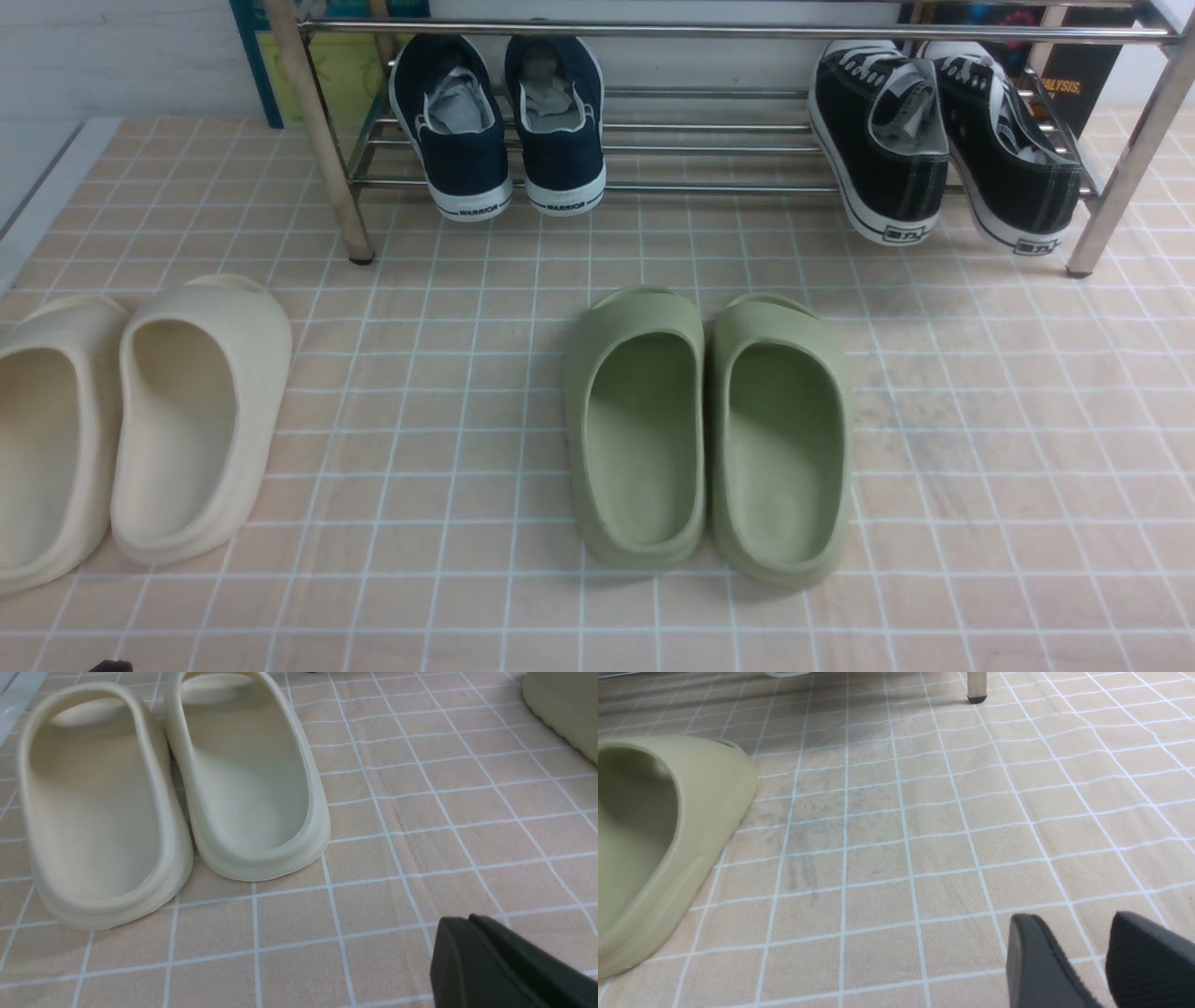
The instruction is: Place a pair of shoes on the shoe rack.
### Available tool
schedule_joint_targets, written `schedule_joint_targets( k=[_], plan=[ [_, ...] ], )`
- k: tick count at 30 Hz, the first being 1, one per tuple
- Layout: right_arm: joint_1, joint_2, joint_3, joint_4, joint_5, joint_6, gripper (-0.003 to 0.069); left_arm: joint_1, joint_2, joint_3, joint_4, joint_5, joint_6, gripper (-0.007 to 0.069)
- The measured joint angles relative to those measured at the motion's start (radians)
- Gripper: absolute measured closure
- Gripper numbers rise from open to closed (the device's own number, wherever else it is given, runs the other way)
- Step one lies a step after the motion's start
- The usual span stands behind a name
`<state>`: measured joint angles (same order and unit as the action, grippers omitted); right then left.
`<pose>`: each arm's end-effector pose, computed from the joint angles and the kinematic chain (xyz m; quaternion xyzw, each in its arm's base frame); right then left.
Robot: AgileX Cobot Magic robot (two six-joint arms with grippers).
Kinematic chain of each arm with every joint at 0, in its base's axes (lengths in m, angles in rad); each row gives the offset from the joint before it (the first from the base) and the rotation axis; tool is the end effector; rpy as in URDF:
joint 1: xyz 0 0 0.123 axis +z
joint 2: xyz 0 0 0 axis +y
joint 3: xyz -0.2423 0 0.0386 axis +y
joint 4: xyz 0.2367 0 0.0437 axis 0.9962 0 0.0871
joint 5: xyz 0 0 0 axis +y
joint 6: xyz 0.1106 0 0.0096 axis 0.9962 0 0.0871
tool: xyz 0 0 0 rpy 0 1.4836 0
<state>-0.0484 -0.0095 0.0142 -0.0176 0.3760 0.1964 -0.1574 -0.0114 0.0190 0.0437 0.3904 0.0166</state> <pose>0.1003 -0.0056 0.1697 0.0934 0.7974 0.0366 0.5950 0.0990 -0.0138 0.1668 0.0816 0.8038 -0.0229 0.5889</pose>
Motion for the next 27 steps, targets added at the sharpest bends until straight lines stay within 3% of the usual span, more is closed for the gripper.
schedule_joint_targets(
  k=[27],
  plan=[
    [0.000,0.000,0.000,0.000,0.000,0.000,0.0419,0.000,0.000,0.000,0.004,0.000,0.000,0.0574]
  ],
)
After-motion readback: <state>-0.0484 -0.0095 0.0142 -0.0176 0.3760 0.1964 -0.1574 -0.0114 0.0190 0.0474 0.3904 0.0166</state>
